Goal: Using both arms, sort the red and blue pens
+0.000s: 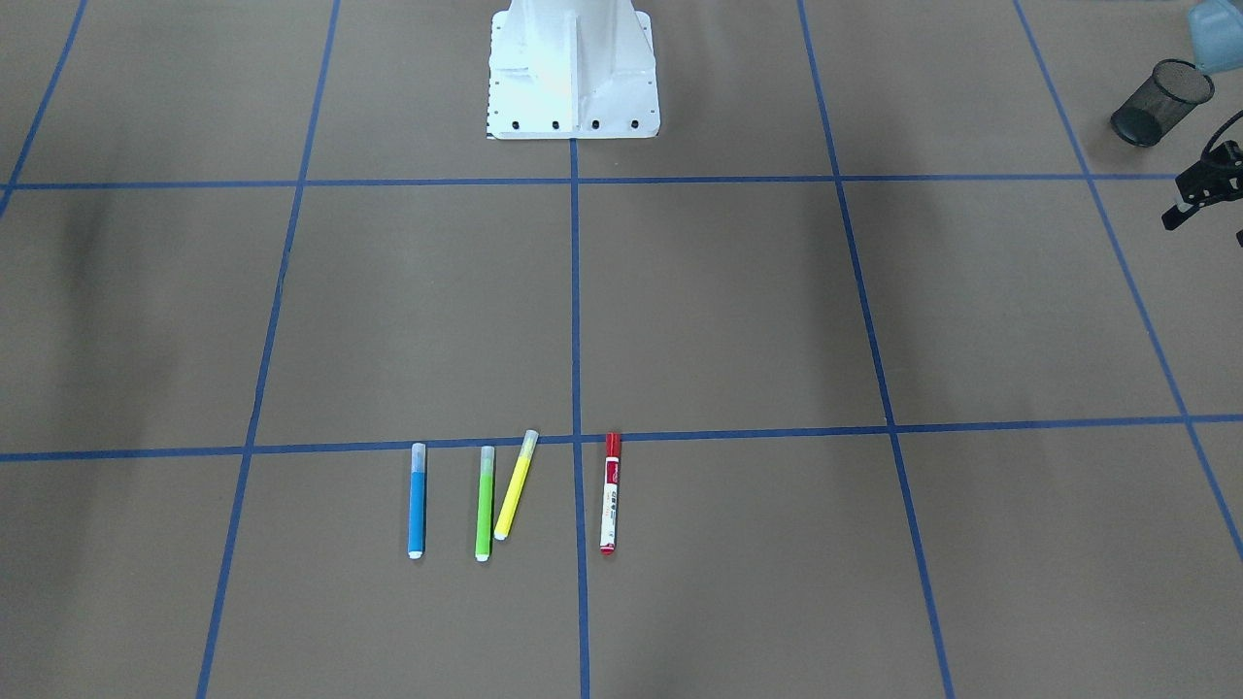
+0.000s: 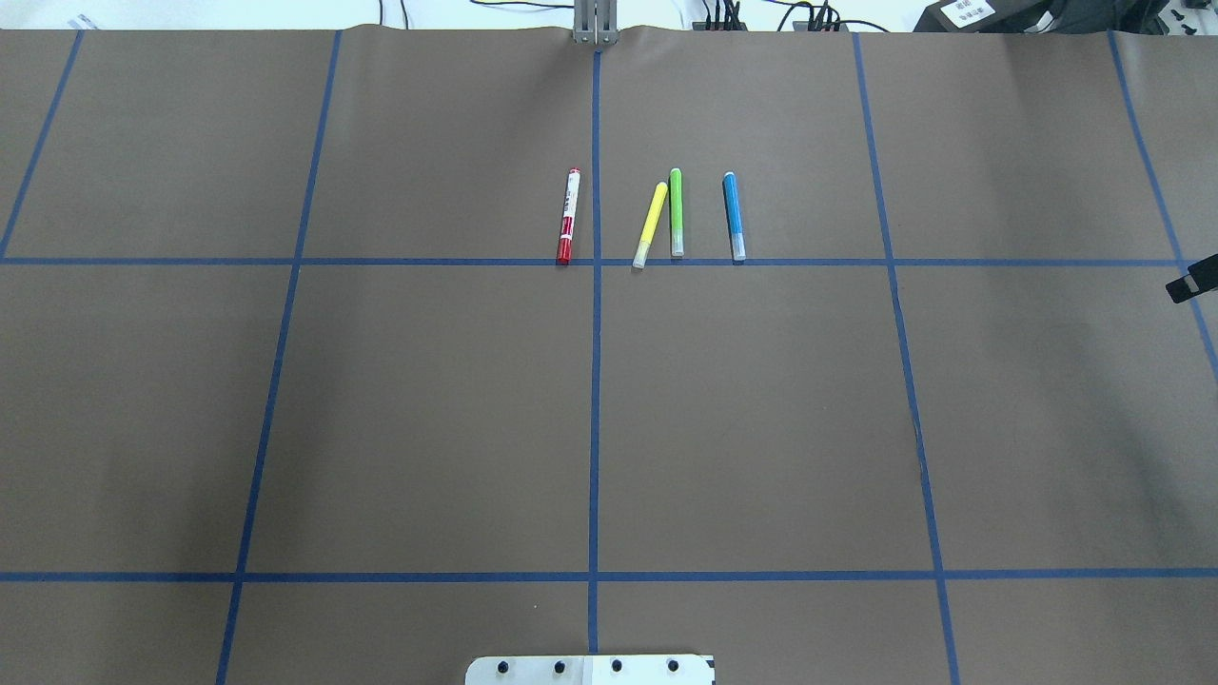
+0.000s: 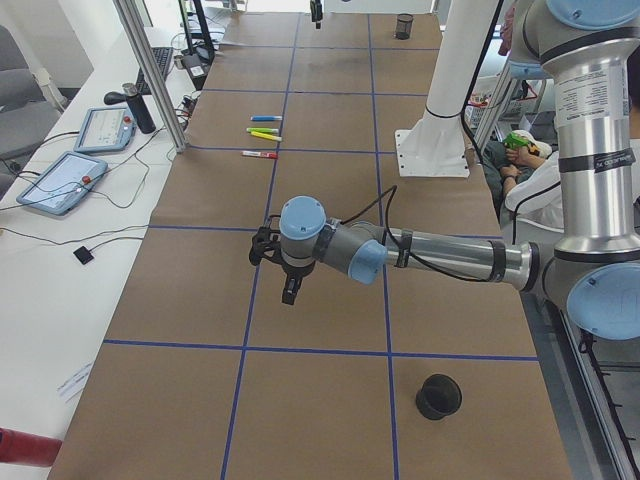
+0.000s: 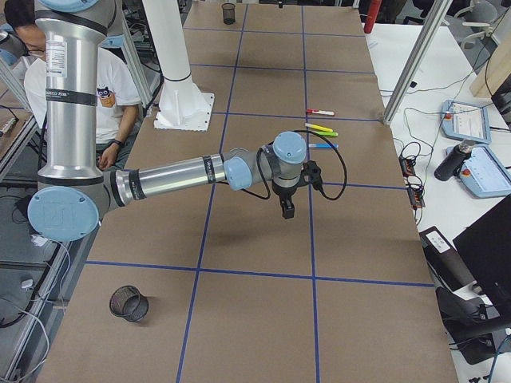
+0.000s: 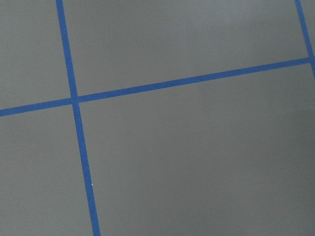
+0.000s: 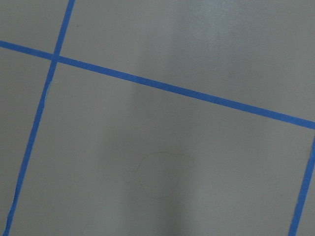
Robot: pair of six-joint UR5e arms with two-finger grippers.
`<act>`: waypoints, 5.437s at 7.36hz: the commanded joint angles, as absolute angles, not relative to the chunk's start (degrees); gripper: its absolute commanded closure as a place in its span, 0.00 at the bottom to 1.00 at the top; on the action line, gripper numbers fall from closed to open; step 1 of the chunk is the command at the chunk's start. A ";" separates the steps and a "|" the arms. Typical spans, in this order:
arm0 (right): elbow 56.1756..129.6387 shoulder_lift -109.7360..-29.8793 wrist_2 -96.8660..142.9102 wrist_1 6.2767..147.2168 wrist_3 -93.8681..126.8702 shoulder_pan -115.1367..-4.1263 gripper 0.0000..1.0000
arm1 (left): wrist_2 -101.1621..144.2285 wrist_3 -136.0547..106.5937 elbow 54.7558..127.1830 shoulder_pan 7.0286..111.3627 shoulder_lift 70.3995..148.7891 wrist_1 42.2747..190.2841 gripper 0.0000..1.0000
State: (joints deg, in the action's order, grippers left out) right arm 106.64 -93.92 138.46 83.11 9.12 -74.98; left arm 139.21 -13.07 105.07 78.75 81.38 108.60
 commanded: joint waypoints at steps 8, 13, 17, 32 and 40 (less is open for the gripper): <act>105.38 -91.23 140.89 82.97 11.25 -71.63 0.00 | 123.50 -45.16 83.29 44.24 128.71 102.12 0.01; 105.47 -90.97 140.36 82.88 12.48 -69.96 0.00 | 117.16 -45.62 64.28 41.22 143.15 109.05 0.11; 105.38 -90.70 140.01 82.88 12.39 -69.35 0.00 | 111.45 -47.99 57.04 39.11 147.39 113.99 0.20; 102.93 -79.15 135.81 82.97 28.06 -61.73 0.00 | 119.67 -51.15 70.33 43.05 136.49 113.81 1.00; 73.06 -51.52 113.57 64.87 55.44 -43.86 0.05 | 127.09 -51.94 104.92 56.69 108.99 98.28 1.00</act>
State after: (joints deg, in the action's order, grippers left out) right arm 78.05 -54.32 115.33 69.25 52.55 -44.49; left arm 127.10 -52.03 100.99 56.25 110.09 101.44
